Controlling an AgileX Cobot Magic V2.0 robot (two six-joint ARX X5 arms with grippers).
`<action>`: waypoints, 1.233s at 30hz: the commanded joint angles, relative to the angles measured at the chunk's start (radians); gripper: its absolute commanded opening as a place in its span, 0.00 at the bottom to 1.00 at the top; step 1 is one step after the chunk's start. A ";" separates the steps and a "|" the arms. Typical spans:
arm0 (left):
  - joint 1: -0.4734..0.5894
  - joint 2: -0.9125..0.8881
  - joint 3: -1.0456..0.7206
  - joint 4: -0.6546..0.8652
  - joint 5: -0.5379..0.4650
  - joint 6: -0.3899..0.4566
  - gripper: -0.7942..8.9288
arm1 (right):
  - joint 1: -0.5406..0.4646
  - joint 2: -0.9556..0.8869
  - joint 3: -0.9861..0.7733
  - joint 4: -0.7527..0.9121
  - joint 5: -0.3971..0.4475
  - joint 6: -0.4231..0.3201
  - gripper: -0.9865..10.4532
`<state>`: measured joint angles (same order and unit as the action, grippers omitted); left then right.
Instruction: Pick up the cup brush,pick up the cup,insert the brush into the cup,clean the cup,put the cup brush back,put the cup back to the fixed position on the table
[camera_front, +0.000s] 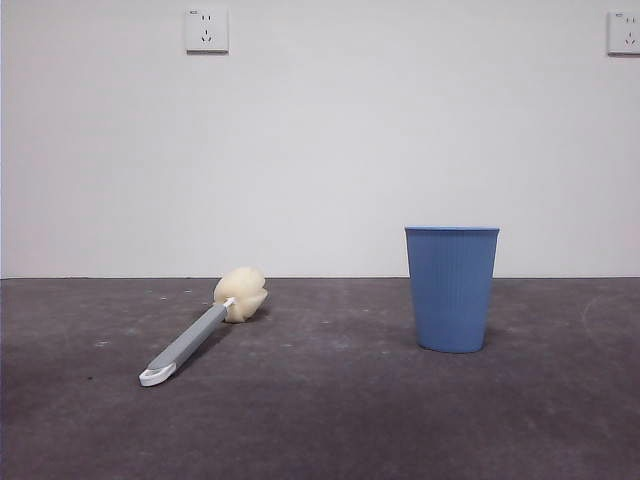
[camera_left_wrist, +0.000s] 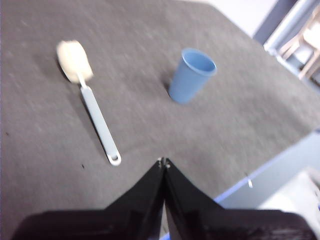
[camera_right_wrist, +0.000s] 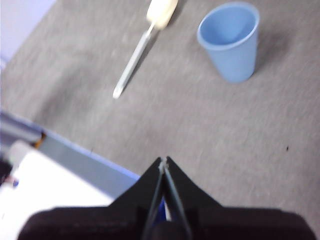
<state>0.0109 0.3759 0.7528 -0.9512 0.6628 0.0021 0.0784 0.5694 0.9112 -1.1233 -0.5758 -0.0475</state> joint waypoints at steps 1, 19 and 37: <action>-0.003 0.018 0.031 -0.066 0.007 0.093 0.07 | 0.013 0.018 0.033 -0.054 -0.003 -0.079 0.08; -0.011 0.027 0.047 -0.114 -0.003 0.106 0.70 | 0.017 0.025 0.040 -0.071 0.002 -0.073 0.61; -0.023 0.223 0.050 0.052 -0.021 0.048 0.69 | 0.017 0.027 0.040 -0.067 0.002 -0.072 0.61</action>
<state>-0.0059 0.5797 0.7986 -0.9146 0.6434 0.0685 0.0933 0.5945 0.9482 -1.1965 -0.5735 -0.1207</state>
